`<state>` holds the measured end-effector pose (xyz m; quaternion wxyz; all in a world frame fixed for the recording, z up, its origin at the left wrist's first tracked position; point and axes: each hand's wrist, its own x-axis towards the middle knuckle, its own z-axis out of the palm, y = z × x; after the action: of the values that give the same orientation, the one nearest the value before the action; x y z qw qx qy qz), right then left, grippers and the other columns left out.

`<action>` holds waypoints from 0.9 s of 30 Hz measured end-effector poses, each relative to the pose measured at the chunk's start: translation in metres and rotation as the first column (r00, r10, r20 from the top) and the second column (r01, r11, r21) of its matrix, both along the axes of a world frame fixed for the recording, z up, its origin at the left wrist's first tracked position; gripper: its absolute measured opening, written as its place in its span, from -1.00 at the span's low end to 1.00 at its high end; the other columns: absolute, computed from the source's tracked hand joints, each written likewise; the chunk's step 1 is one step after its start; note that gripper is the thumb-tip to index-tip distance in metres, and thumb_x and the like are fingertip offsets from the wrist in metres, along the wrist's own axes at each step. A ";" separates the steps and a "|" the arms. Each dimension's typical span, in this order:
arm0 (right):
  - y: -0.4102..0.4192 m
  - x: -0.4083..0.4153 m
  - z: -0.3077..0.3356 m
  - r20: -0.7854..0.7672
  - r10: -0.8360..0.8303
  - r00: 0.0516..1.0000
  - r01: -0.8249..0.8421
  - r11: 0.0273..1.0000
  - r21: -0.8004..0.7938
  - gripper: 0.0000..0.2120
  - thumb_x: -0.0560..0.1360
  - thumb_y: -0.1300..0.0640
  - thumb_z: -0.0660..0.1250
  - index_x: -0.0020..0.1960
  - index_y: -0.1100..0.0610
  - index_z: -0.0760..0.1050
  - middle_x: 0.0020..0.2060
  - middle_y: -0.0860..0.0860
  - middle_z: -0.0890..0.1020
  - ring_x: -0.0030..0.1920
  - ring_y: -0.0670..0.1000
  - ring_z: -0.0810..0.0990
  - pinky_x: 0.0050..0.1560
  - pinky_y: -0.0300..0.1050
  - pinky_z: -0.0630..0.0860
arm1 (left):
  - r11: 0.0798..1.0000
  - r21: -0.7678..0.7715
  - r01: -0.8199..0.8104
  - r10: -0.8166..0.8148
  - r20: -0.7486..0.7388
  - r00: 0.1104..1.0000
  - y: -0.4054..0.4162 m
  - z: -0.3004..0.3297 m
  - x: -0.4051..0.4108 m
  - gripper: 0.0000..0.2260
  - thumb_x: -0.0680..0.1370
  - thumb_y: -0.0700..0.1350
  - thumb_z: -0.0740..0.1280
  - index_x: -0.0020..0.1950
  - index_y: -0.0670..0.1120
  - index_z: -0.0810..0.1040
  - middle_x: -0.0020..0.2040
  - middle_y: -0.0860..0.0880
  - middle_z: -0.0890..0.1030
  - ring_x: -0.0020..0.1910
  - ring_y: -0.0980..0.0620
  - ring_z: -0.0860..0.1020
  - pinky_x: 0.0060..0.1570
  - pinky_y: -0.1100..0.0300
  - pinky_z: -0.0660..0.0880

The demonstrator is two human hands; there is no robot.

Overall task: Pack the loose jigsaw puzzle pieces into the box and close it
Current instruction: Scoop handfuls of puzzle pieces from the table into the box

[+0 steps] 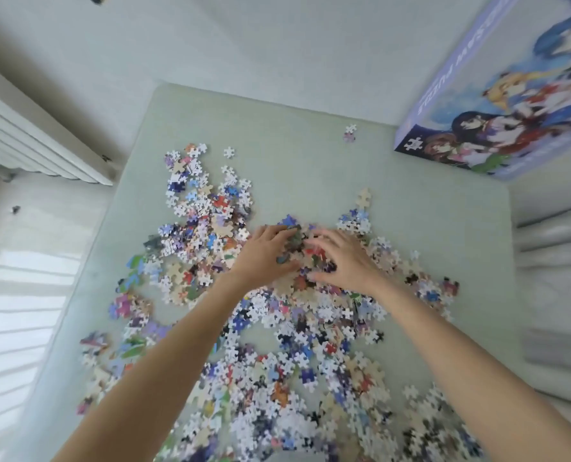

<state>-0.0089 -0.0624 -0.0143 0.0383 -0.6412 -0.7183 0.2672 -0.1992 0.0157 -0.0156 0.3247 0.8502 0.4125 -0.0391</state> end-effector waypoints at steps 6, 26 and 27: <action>-0.042 -0.010 0.006 0.158 -0.169 0.973 0.166 0.986 0.032 -0.18 0.33 -0.14 0.45 0.46 -0.03 0.15 0.34 0.00 0.32 0.35 0.03 0.26 0.37 -0.07 0.17 | 0.997 -0.043 0.068 -0.075 -0.182 0.981 -0.037 0.003 -0.004 -0.04 0.29 0.24 0.46 0.52 0.08 -0.01 0.46 -0.04 0.14 0.46 -0.09 0.09 0.41 -0.07 0.22; -0.046 -0.020 0.017 0.063 -0.381 0.923 0.385 0.917 -0.101 -0.55 0.45 0.03 0.39 0.30 0.03 0.37 0.34 0.06 0.32 -0.23 -0.06 0.52 -0.23 -0.24 0.48 | 0.975 -0.146 -0.167 0.154 -0.094 0.984 -0.067 0.018 -0.013 -0.21 0.30 0.08 0.53 0.43 0.00 0.24 0.41 -0.09 0.19 0.36 -0.08 0.24 0.37 0.03 0.29; -0.046 -0.021 0.016 0.081 -0.374 0.924 0.380 0.919 -0.099 -0.49 0.43 -0.02 0.40 0.32 0.02 0.32 0.34 0.06 0.30 -0.19 -0.05 0.53 -0.24 -0.22 0.49 | 0.978 -0.124 -0.168 0.155 -0.109 0.982 -0.068 0.017 -0.012 -0.23 0.30 0.05 0.53 0.42 0.02 0.24 0.39 -0.09 0.21 0.34 -0.07 0.26 0.35 0.05 0.32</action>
<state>-0.0299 -0.1088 0.0016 0.0309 -0.7764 -0.5660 0.2754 -0.2108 -0.0525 0.0014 0.3616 0.7874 0.4925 -0.0818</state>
